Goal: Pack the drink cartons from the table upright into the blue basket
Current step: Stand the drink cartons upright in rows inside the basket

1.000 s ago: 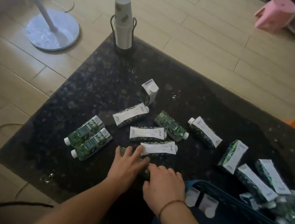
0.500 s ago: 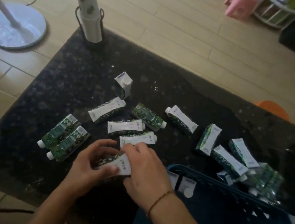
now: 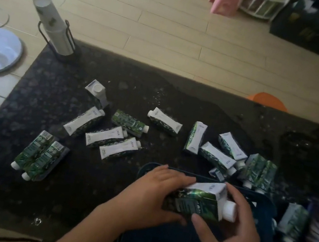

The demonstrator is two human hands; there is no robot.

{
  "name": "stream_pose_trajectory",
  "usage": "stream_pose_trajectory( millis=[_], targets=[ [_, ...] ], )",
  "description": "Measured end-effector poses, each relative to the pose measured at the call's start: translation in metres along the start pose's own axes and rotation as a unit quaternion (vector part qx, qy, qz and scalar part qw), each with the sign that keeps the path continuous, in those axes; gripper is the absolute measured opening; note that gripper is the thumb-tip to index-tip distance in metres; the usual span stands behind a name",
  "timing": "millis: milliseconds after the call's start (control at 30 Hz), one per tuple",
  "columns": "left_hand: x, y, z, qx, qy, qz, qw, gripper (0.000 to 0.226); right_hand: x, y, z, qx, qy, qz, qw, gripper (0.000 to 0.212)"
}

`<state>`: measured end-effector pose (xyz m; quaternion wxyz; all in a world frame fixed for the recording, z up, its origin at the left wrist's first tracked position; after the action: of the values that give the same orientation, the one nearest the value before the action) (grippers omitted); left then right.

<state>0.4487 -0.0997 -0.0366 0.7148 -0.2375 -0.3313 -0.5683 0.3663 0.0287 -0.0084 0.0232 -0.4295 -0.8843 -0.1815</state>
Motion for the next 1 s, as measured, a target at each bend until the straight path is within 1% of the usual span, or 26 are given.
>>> stream_pose_trajectory(
  millis=[67,100,133,167,233,300,367,500,567,633,833,1000],
  targets=[
    [-0.001,-0.008,0.003,-0.019,-0.095,0.031,0.995,0.079,0.024,0.001,0.022,-0.015,0.026,0.066,0.997,0.069],
    [0.0,-0.012,-0.003,-0.002,-0.145,0.051,0.988,0.082,0.032,-0.001,0.033,-0.029,0.037,0.092,0.995,0.071],
    [0.001,-0.014,-0.015,0.033,-0.196,0.06,0.978,0.086,0.037,-0.004,0.046,-0.049,0.048,0.111,0.992,0.071],
    [0.001,-0.014,-0.029,0.081,-0.239,0.052,0.966,0.091,0.039,-0.008,0.06,-0.068,0.063,0.124,0.988,0.071],
    [-0.008,-0.008,-0.055,0.17,-0.285,0.006,0.943,0.097,0.034,-0.019,0.086,-0.093,0.105,0.131,0.981,0.073],
    [-0.021,-0.003,-0.067,0.206,-0.31,-0.029,0.928,0.096,0.021,-0.03,0.112,-0.101,0.134,0.125,0.978,0.071],
    [-0.027,0.001,-0.069,0.222,-0.33,-0.043,0.917,0.096,0.006,-0.039,0.135,-0.106,0.131,0.117,0.979,0.069],
    [-0.029,0.001,-0.069,0.226,-0.338,-0.04,0.913,0.097,-0.015,-0.05,0.163,-0.115,0.118,0.11,0.98,0.069],
    [-0.031,0.001,-0.07,0.223,-0.338,-0.041,0.913,0.096,-0.021,-0.051,0.169,-0.11,0.105,0.103,0.983,0.065],
    [-0.033,0.002,-0.072,0.232,-0.344,-0.055,0.908,0.1,-0.022,-0.052,0.171,-0.104,0.094,0.099,0.985,0.066],
    [-0.038,0.001,-0.07,0.231,-0.417,-0.094,0.874,0.122,-0.022,-0.065,0.168,-0.095,0.113,0.061,0.987,0.066],
    [-0.041,0.001,-0.073,0.229,-0.459,-0.116,0.851,0.124,-0.025,-0.063,0.176,-0.106,0.112,0.065,0.986,0.065]
  ],
)
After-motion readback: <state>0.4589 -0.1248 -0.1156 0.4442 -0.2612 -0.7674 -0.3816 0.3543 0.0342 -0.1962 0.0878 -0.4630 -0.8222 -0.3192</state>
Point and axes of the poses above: each hand's wrist, its own y-axis away from the middle knuckle, its own x-axis out of the back of the hand, z = x × y, the point moved 10 cm from there along -y, towards the middle knuckle, and after that the axes turned 14 degrees about -y, right-handed, at the moved point
